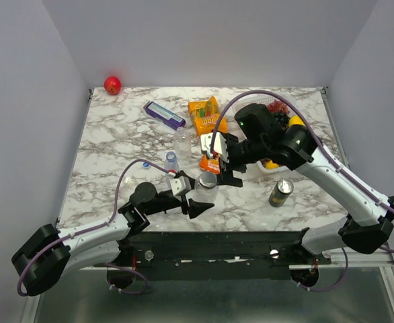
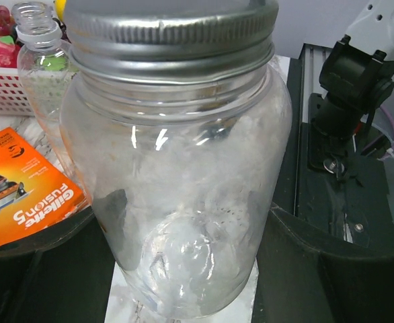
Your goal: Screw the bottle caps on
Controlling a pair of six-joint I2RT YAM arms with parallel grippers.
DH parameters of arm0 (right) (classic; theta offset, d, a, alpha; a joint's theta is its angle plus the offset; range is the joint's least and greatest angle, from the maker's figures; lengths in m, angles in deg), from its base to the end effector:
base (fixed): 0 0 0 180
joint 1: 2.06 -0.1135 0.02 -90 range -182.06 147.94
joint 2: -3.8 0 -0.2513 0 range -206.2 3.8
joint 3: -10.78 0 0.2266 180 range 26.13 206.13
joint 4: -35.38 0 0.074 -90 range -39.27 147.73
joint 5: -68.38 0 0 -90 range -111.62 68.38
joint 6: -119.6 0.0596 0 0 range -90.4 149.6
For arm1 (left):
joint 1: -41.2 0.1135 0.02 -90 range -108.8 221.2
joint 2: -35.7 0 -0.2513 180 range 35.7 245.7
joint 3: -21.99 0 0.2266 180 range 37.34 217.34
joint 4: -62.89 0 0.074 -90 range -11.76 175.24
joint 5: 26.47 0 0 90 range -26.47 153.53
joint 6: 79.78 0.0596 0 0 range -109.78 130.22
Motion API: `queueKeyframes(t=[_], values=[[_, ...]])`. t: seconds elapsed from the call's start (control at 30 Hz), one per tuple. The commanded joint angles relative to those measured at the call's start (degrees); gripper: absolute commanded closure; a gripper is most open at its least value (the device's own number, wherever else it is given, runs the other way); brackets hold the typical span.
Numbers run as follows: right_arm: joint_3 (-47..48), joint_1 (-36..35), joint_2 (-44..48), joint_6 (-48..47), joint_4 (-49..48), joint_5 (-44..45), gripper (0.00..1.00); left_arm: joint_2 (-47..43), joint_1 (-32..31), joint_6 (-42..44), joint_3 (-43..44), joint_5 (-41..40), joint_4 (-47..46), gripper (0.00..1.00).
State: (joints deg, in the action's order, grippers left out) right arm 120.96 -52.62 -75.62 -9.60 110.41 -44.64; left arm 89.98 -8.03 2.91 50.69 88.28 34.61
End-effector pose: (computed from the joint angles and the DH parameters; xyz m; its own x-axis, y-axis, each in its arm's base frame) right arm 0.1477 0.2163 0.3865 0.2180 -0.6506 -0.7274 -0.9689 -0.0552 -0.2410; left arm 0.1154 -0.1720 0.2257 -0.0917 -0.0705 -0.9933 0.9570 0.2695 -0.1075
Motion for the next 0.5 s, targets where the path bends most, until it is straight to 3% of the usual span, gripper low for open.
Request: queueKeyframes(t=[0.0,0.17,0.47], values=[[3.0,-0.9,-2.1,-8.9,4.3,-10.7,0.0,0.1,0.0,-0.3,-0.2,3.3,-2.0,1.0],[4.8,-2.5,-4.2,-12.5,11.6,-13.8,0.0,0.1,0.1,0.1,-0.2,3.5,-1.1,1.0],[3.3,-3.9,-4.7,-11.3,9.3,-12.0,0.0,0.5,0.0,1.8,0.2,5.7,-1.1,1.0]])
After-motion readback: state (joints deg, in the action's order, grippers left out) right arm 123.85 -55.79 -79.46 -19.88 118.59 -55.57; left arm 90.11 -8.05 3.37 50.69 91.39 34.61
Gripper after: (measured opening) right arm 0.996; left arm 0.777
